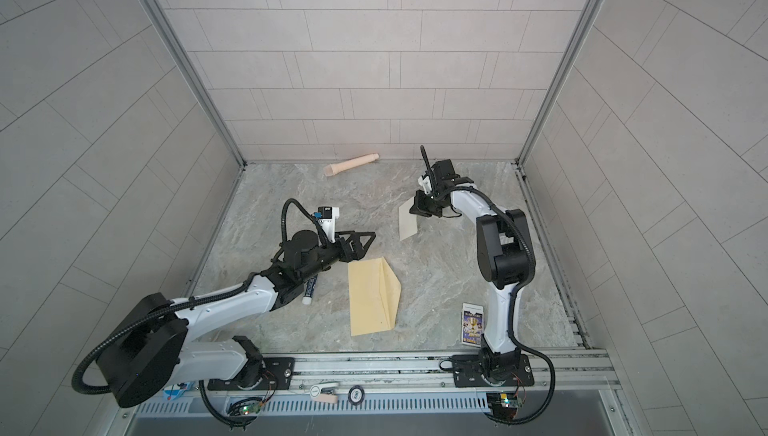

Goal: Place the letter into the envelope and seal it

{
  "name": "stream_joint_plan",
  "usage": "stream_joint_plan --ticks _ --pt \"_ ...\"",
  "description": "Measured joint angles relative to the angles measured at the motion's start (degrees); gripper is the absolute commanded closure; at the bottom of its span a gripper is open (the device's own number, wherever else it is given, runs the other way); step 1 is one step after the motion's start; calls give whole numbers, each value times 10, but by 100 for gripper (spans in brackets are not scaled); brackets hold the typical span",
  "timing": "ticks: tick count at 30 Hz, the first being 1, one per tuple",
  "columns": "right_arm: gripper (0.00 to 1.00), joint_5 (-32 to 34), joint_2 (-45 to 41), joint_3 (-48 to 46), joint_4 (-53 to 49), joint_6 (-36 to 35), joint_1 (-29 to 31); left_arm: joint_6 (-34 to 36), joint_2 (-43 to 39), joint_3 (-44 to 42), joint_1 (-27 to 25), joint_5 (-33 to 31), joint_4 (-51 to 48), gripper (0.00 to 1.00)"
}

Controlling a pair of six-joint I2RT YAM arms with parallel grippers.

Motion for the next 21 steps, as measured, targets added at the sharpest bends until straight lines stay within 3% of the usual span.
stream_joint_plan --ticks 4,9,16,21 --pt "100 1 28 26 -16 -12 -8 2 0 7 1 13 -17 0" --pt "91 3 58 24 -26 -21 -22 5 1 7 3 32 -33 3" --pt "66 16 83 30 -50 -45 -38 8 8 9 3 43 -40 3" --pt "53 31 87 43 -69 -54 -40 15 8 9 3 52 -46 3"
